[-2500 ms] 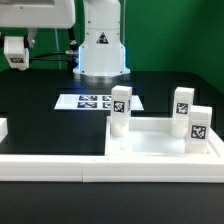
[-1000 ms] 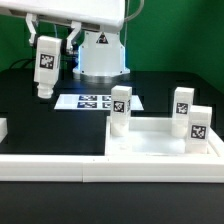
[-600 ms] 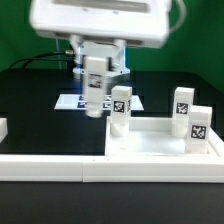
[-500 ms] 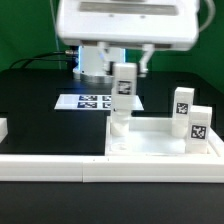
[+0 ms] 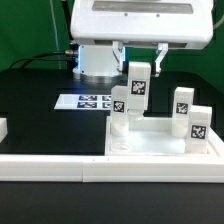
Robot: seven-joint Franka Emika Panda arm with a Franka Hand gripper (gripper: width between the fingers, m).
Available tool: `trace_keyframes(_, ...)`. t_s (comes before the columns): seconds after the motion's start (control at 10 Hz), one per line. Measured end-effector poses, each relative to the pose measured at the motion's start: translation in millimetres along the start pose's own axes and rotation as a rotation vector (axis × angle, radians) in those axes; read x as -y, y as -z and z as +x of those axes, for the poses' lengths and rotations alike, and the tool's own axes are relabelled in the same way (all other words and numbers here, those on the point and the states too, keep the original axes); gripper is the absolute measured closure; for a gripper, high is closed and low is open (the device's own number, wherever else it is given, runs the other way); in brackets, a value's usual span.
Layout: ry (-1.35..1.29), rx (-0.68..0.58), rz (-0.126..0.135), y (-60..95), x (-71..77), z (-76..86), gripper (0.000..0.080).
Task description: Assemble square table
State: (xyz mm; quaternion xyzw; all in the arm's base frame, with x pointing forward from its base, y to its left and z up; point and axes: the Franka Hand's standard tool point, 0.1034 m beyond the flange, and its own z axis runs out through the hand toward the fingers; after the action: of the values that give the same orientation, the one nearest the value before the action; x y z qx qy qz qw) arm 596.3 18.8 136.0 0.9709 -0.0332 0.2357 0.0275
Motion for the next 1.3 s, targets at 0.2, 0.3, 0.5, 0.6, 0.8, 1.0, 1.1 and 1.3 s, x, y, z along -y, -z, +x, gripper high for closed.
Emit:
trace_keyframes(0.2, 0.010, 0.044, 0.025, 0.8, -39.4, -5.5, 0.0508)
trace_keyframes(0.3, 0.043, 0.065, 0.048, -1.0, -42.9, -4.4, 0.0508)
trace_keyframes(0.5, 0.006, 0.062, 0.072, -3.2, -46.8, 5.5, 0.0508)
trace_keyframes(0.6, 0.001, 0.048, 0.067, -13.8, -36.8, 0.9, 0.0508)
trace_keyframes(0.8, -0.005, 0.045, 0.061, -31.7, -25.0, -8.7, 0.0508)
trace_keyframes(1.0, -0.031, 0.021, 0.054, -37.9, -10.3, -7.1, 0.0508)
trace_keyframes(1.1, -0.026, 0.013, 0.048, -38.7, -10.8, -6.2, 0.0508)
trace_keyframes(1.3, -0.023, 0.006, 0.049, -38.9, -8.3, -5.8, 0.0507)
